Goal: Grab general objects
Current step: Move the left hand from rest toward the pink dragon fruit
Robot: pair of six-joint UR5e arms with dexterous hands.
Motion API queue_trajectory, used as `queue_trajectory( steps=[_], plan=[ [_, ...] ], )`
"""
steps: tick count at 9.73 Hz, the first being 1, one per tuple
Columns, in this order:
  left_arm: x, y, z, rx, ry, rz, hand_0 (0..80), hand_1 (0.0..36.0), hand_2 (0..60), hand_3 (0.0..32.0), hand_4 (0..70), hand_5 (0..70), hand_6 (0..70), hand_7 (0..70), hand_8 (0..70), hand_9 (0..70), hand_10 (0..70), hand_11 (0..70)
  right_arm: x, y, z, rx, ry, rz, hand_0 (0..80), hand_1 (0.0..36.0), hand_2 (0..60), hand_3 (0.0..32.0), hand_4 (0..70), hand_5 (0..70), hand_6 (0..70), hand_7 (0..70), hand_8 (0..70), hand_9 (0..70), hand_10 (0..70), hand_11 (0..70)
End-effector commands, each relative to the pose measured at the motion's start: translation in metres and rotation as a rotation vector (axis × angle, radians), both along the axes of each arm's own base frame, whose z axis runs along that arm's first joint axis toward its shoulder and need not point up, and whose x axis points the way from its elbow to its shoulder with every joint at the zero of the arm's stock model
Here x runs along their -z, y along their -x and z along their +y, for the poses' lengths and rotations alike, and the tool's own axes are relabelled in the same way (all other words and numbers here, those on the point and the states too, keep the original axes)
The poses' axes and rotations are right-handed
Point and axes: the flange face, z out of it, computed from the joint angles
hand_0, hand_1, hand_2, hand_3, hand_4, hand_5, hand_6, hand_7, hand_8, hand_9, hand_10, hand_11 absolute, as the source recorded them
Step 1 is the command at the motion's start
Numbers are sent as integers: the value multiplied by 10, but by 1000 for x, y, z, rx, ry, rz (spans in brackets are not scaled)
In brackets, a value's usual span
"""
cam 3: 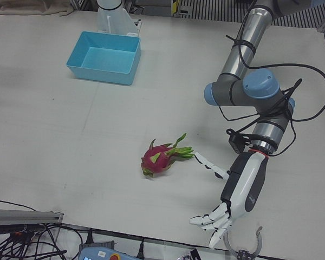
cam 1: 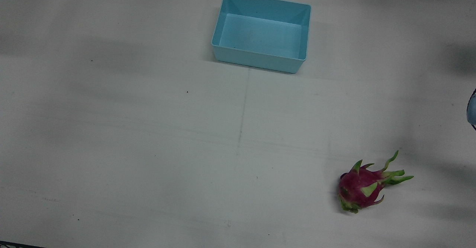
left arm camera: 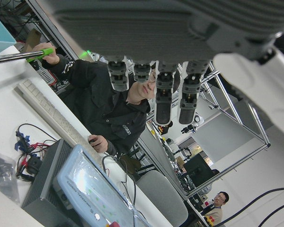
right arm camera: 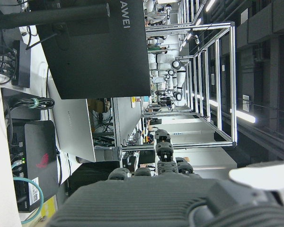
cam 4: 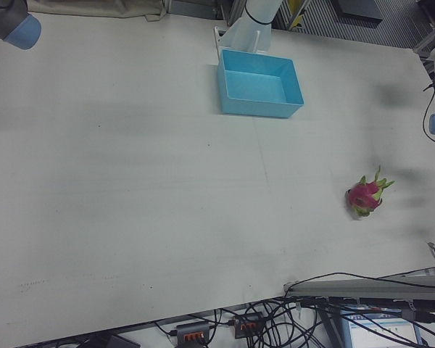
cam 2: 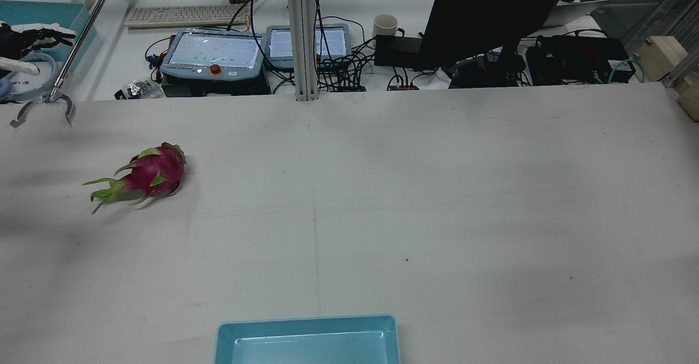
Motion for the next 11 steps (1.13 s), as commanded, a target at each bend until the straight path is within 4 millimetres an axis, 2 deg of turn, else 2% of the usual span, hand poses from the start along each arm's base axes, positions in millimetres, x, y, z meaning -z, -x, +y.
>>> queue_trajectory(
  steps=[1, 3, 4, 5, 6, 7, 8, 9, 10, 11],
  plan=[
    [29, 17, 52, 23, -55, -95, 494, 78, 0, 0, 205, 203, 163, 307, 69, 47, 58, 90, 0, 0, 0, 0, -1, 0, 0, 0, 0, 0, 0, 0, 0, 0, 0, 0, 0, 0],
    [72, 18, 69, 55, -123, -268, 492, 73, 0, 0, 214, 188, 165, 311, 70, 48, 38, 61, 0, 0, 0, -1, -1, 1, 0, 0, 0, 0, 0, 0, 0, 0, 0, 0, 0, 0],
    [92, 14, 78, 59, -156, -337, 488, 80, 0, 0, 185, 175, 144, 290, 71, 44, 32, 52, 0, 0, 0, -1, -1, 1, 0, 0, 0, 0, 0, 0, 0, 0, 0, 0, 0, 0],
    [103, 15, 82, 72, -184, -392, 491, 116, 0, 0, 115, 130, 91, 226, 42, 31, 29, 52, 0, 0, 0, 0, -1, 0, 0, 0, 0, 0, 0, 0, 0, 0, 0, 0, 0, 0],
    [105, -2, 86, 43, -205, -432, 494, 142, 2, 0, 34, 99, 44, 177, 19, 21, 16, 36, 0, 0, 0, 0, -1, 0, 0, 0, 0, 0, 0, 0, 0, 0, 0, 0, 0, 0],
    [106, -30, 92, 7, -227, -479, 504, 167, 22, 8, 0, 66, 3, 133, 6, 12, 5, 24, 0, 0, 0, 0, 1, -1, 0, 0, 0, 0, 0, 0, 0, 0, 0, 0, 0, 0],
    [112, -66, 104, -44, -246, -552, 517, 202, 62, 148, 0, 38, 0, 91, 0, 4, 0, 17, 0, 0, 0, 0, 1, -1, 0, 0, 0, 0, 0, 0, 0, 0, 0, 0, 0, 0],
    [131, -106, 124, -86, -300, -610, 530, 225, 80, 292, 0, 5, 0, 71, 0, 0, 0, 9, 0, 0, 0, 0, 1, -1, 0, 0, 0, 0, 0, 0, 0, 0, 0, 0, 0, 0],
    [133, -129, 134, -91, -321, -654, 538, 235, 88, 320, 0, 0, 0, 72, 0, 0, 0, 3, 0, 0, 0, 0, 1, -1, 0, 0, 0, 0, 0, 0, 0, 0, 0, 0, 0, 0],
    [131, -152, 142, -99, -312, -657, 537, 234, 83, 320, 0, 0, 0, 75, 0, 1, 0, 0, -1, 0, 0, 0, 2, -1, 0, 0, 0, 0, 0, 0, 0, 0, 0, 0, 0, 0]
  ],
)
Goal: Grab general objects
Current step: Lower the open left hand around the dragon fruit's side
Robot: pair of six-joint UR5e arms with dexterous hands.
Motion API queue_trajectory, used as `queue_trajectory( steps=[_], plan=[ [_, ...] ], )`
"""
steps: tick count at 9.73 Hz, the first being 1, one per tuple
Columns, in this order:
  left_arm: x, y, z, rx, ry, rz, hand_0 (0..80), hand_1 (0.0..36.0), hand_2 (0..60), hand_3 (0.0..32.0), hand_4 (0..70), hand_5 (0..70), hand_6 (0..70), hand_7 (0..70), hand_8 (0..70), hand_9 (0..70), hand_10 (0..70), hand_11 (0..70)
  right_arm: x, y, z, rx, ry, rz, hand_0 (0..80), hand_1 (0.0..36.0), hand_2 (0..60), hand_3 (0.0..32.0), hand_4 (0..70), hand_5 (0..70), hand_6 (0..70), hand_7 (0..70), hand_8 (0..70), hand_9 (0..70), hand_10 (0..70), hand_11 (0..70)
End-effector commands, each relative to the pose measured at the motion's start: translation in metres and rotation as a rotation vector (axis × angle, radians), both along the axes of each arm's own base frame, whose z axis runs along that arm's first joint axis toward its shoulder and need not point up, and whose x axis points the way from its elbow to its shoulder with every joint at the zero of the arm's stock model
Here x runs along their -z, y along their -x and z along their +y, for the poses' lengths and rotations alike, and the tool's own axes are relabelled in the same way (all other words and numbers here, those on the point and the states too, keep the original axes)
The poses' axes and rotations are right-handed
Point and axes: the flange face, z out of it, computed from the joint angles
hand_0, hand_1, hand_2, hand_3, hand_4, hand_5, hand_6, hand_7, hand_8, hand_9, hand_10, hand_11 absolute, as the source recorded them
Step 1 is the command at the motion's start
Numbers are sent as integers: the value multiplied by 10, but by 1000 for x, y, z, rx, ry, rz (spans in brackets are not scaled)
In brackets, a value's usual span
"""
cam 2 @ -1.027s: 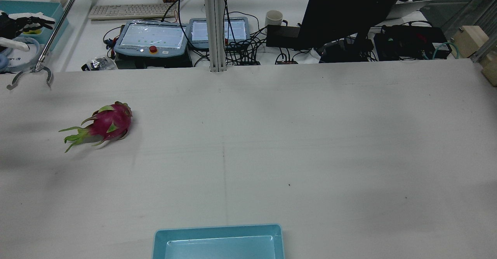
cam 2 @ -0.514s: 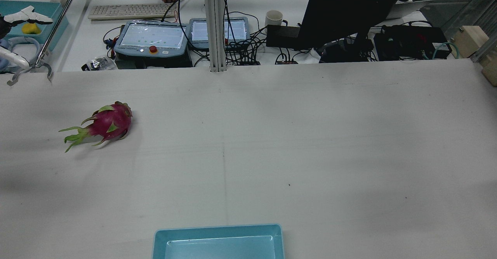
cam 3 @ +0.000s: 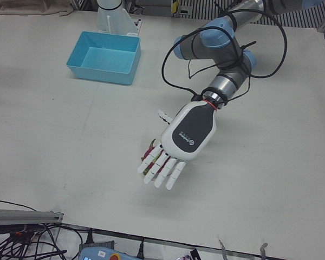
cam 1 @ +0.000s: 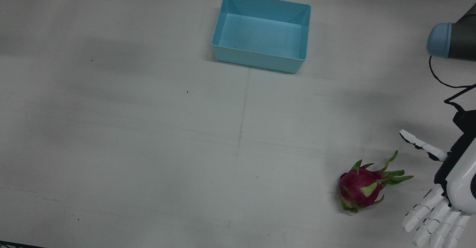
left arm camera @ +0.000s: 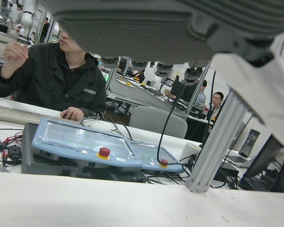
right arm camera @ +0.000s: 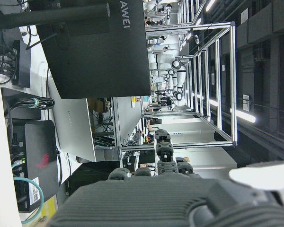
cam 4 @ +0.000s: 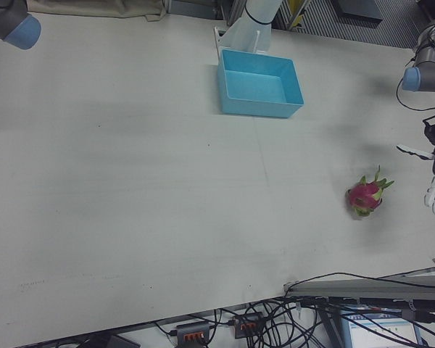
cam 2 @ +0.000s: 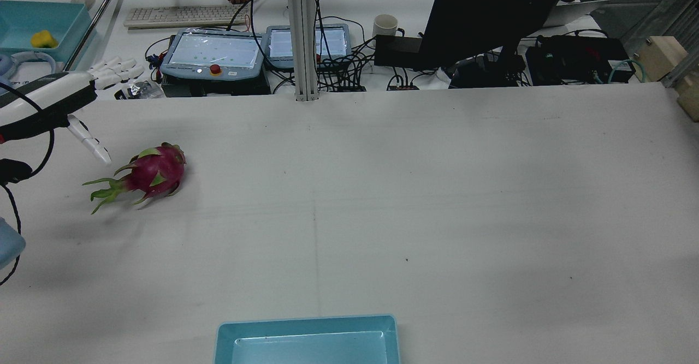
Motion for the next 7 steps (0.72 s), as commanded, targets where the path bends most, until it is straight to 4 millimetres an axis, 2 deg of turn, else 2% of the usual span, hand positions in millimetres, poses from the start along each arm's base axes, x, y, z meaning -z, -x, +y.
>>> queue_trajectory(
  steps=[1, 3, 4, 5, 6, 7],
  plan=[
    [8, -85, 29, -55, -28, -92, 534, 233, 84, 320, 0, 0, 0, 76, 0, 1, 0, 0, -1, 0, 0, 0, 2, 0, 0, 0, 0, 0, 0, 0, 0, 0, 0, 0, 0, 0],
    [-4, -101, 12, -43, -9, -161, 525, 225, 85, 320, 0, 0, 0, 75, 0, 1, 0, 0, 0, 0, 0, -1, 0, 0, 0, 0, 0, 0, 0, 0, 0, 0, 0, 0, 0, 0],
    [-23, -108, 3, -47, 32, -193, 521, 222, 88, 312, 0, 0, 0, 76, 0, 1, 0, 3, 0, 0, 0, -1, 0, 0, 0, 0, 0, 0, 0, 0, 0, 0, 0, 0, 0, 0],
    [-45, -111, 0, -50, 69, -221, 517, 218, 88, 206, 0, 5, 0, 78, 0, 1, 0, 11, -1, 0, 0, -1, 2, 0, 0, 0, 0, 0, 0, 0, 0, 0, 0, 0, 0, 0],
    [-68, -111, -4, -47, 96, -244, 515, 224, 101, 82, 0, 9, 0, 79, 0, 1, 2, 25, -1, 1, 0, 0, 2, 0, 0, 0, 0, 0, 0, 0, 0, 0, 0, 0, 0, 0],
    [-86, -110, -8, -44, 111, -254, 508, 217, 88, 92, 0, 0, 0, 67, 0, 0, 9, 36, -1, 1, 0, 2, 2, 0, 0, 0, 0, 0, 0, 0, 0, 0, 0, 0, 0, 0]
  ],
)
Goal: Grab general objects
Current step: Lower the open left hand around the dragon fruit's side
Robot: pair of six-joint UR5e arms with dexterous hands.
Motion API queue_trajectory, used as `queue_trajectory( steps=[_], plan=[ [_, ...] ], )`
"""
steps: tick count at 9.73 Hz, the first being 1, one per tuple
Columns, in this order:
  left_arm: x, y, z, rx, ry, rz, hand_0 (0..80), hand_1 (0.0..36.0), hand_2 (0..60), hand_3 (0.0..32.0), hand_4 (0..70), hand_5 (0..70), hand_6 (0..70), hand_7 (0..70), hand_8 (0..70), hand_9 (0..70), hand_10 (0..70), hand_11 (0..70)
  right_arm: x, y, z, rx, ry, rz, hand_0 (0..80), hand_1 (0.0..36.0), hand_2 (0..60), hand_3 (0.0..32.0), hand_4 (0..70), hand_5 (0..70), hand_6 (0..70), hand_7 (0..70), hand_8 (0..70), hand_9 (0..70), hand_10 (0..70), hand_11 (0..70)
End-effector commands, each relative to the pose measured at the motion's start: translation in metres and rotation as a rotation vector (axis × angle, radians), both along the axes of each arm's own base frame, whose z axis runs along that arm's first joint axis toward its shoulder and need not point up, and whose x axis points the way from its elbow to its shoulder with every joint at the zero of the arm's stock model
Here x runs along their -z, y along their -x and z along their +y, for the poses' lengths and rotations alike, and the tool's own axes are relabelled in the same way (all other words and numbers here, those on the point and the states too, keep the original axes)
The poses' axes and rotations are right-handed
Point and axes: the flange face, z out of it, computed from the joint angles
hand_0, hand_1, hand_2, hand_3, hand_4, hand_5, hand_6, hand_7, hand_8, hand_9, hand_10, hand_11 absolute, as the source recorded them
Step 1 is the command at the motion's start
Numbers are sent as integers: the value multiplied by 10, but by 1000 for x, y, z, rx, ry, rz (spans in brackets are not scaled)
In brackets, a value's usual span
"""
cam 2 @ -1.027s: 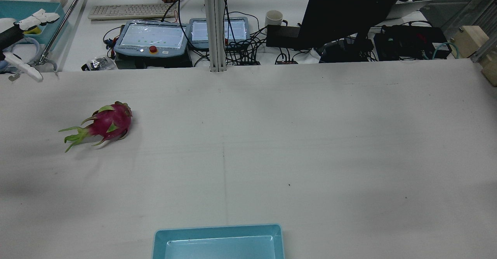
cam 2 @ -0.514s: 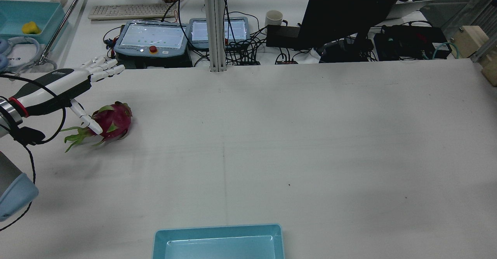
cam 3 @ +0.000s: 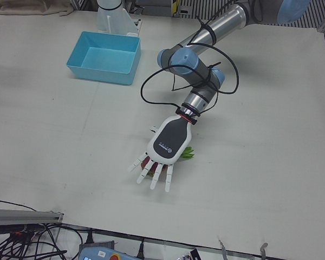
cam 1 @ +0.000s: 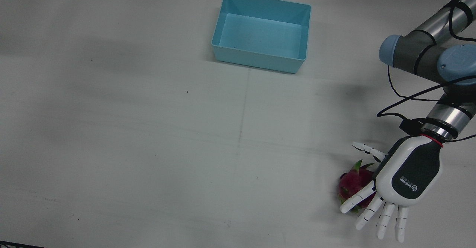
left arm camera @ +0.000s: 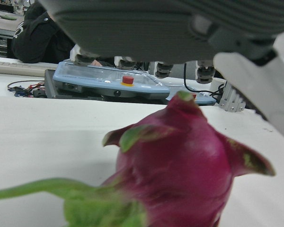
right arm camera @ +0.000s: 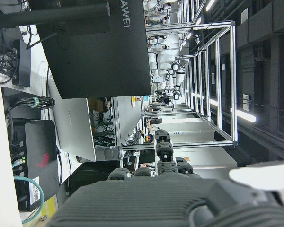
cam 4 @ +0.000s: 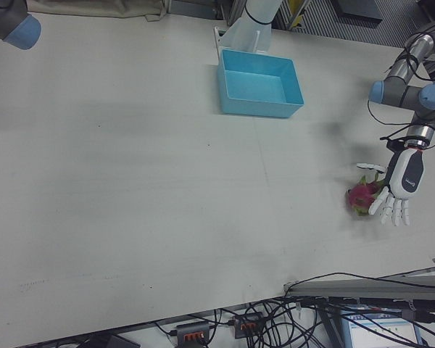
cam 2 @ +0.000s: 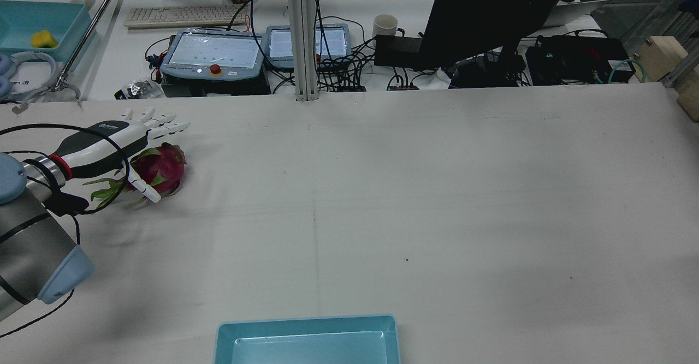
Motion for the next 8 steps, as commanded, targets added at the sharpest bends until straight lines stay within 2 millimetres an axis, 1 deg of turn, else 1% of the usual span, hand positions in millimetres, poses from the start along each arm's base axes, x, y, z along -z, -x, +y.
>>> queue_trajectory(
  steps=[1, 2, 4, 5, 6, 7, 8],
  plan=[
    [-53, -1, -9, 9, 56, -49, 502, 211, 80, 80, 0, 0, 0, 62, 0, 0, 19, 50, 0, 1, 0, 1, 1, 0, 0, 0, 0, 0, 0, 0, 0, 0, 0, 0, 0, 0],
    [-54, 0, -10, 11, 58, -50, 498, 209, 83, 54, 0, 0, 0, 56, 0, 0, 29, 64, 0, 1, 0, 1, 1, 0, 0, 0, 0, 0, 0, 0, 0, 0, 0, 0, 0, 0],
    [-54, 3, -11, 15, 58, -50, 491, 197, 61, 28, 0, 0, 0, 53, 0, 0, 31, 67, 0, 1, 0, 3, 1, 0, 0, 0, 0, 0, 0, 0, 0, 0, 0, 0, 0, 0],
    [-53, 4, -12, 17, 56, -50, 493, 197, 58, 10, 0, 0, 0, 53, 0, 0, 34, 70, 0, 1, 0, 3, 1, 0, 0, 0, 0, 0, 0, 0, 0, 0, 0, 0, 0, 0],
    [-54, 4, -11, 17, 53, -58, 495, 202, 62, 0, 0, 1, 0, 55, 0, 0, 35, 73, 0, 1, 0, 3, 1, 0, 0, 0, 0, 0, 0, 0, 0, 0, 0, 0, 0, 0],
    [-53, 4, -12, 17, 40, -77, 496, 206, 66, 0, 0, 21, 0, 55, 0, 0, 37, 77, 0, 1, 0, 1, 1, 0, 0, 0, 0, 0, 0, 0, 0, 0, 0, 0, 0, 0],
    [-53, 3, -11, 16, 32, -88, 498, 206, 59, 0, 0, 92, 0, 52, 0, 0, 32, 69, 0, 1, 0, 1, 1, 0, 0, 0, 0, 0, 0, 0, 0, 0, 0, 0, 0, 0]
  ],
)
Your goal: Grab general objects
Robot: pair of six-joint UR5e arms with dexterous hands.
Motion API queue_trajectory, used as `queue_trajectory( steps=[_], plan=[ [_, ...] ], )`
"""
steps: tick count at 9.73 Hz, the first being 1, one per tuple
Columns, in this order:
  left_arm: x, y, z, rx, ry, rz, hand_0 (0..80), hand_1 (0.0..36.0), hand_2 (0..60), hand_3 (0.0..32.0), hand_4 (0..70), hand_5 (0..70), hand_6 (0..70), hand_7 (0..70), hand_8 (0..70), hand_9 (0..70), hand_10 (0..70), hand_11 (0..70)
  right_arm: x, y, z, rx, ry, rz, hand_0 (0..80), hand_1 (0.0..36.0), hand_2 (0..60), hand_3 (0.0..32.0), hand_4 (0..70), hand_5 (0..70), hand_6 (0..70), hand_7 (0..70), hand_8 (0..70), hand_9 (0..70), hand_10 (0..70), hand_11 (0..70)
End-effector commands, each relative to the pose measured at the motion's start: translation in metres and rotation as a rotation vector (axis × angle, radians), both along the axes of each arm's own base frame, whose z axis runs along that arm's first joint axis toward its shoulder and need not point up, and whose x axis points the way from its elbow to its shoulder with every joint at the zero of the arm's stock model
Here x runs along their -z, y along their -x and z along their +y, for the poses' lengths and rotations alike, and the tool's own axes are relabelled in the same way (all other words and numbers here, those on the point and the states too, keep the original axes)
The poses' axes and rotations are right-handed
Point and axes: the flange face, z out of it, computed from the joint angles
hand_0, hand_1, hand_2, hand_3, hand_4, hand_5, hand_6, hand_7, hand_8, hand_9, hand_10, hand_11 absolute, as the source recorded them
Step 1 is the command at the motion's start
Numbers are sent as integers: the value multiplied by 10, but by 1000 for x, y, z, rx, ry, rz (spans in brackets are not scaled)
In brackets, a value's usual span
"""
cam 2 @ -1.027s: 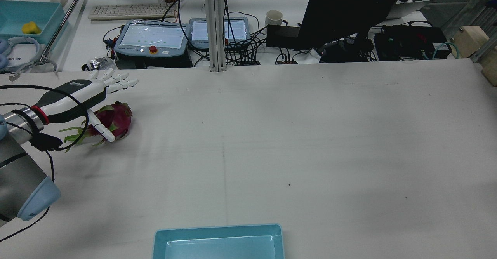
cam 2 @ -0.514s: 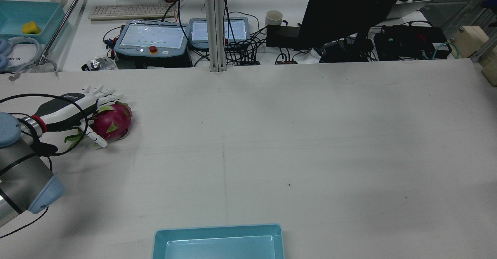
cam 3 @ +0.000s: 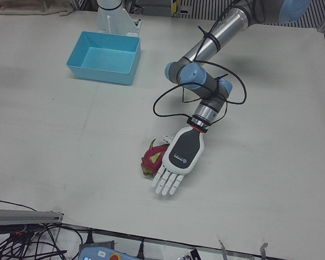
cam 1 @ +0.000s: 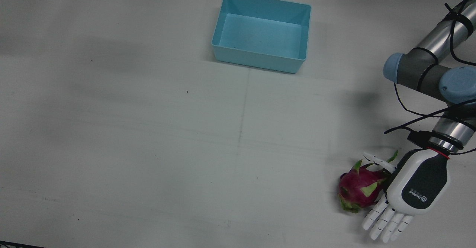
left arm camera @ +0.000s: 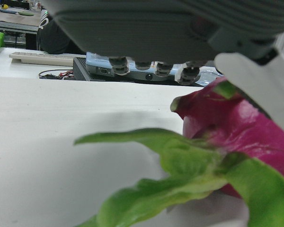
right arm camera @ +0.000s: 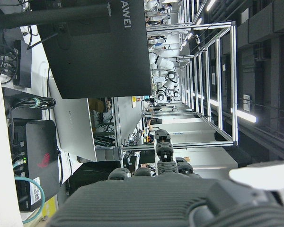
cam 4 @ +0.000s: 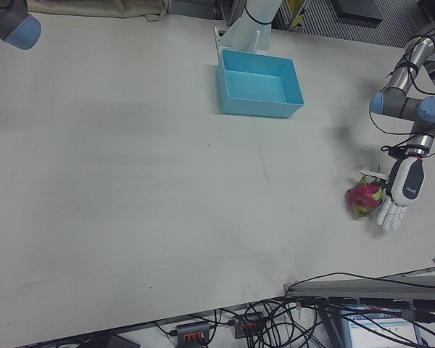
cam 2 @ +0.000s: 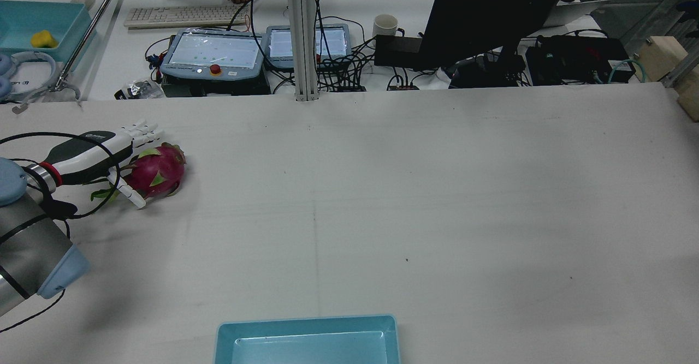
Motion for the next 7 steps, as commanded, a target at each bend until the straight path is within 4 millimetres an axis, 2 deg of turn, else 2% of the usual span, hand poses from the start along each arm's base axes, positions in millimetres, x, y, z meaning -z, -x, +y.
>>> queue_trajectory(
  steps=[1, 2, 3, 4, 5, 6, 7],
  plan=[
    [1, -1, 0, -1, -20, -25, 492, 190, 31, 0, 0, 186, 0, 41, 0, 0, 19, 49, 0, 0, 0, -1, 0, 0, 0, 0, 0, 0, 0, 0, 0, 0, 0, 0, 0, 0],
    [1, -1, 0, -1, -20, -25, 484, 166, 7, 0, 0, 232, 0, 34, 0, 0, 5, 24, 0, 0, 0, -1, 0, 0, 0, 0, 0, 0, 0, 0, 0, 0, 0, 0, 0, 0],
    [3, -2, 0, -3, -22, -23, 480, 143, 0, 0, 0, 241, 0, 29, 0, 0, 0, 0, 0, 0, 0, -1, 0, 0, 0, 0, 0, 0, 0, 0, 0, 0, 0, 0, 0, 0],
    [3, -2, 0, -3, -23, -23, 481, 136, 0, 0, 50, 269, 0, 36, 0, 0, 0, 0, 0, 0, 0, -1, 0, 0, 0, 0, 0, 0, 0, 0, 0, 0, 0, 0, 0, 0],
    [4, -3, 0, -4, -29, -18, 479, 128, 6, 0, 147, 307, 0, 47, 0, 0, 0, 0, 0, 0, 0, 0, 0, 0, 0, 0, 0, 0, 0, 0, 0, 0, 0, 0, 0, 0],
    [4, -3, 0, -3, -31, -17, 477, 120, 12, 0, 211, 348, 0, 58, 0, 0, 0, 0, 0, 0, 0, -1, 0, 0, 0, 0, 0, 0, 0, 0, 0, 0, 0, 0, 0, 0],
    [4, -3, 0, -3, -31, -17, 475, 112, 8, 0, 254, 396, 0, 68, 0, 0, 0, 0, 0, 0, 0, -1, 0, 0, 0, 0, 0, 0, 0, 0, 0, 0, 0, 0, 0, 0]
  ],
)
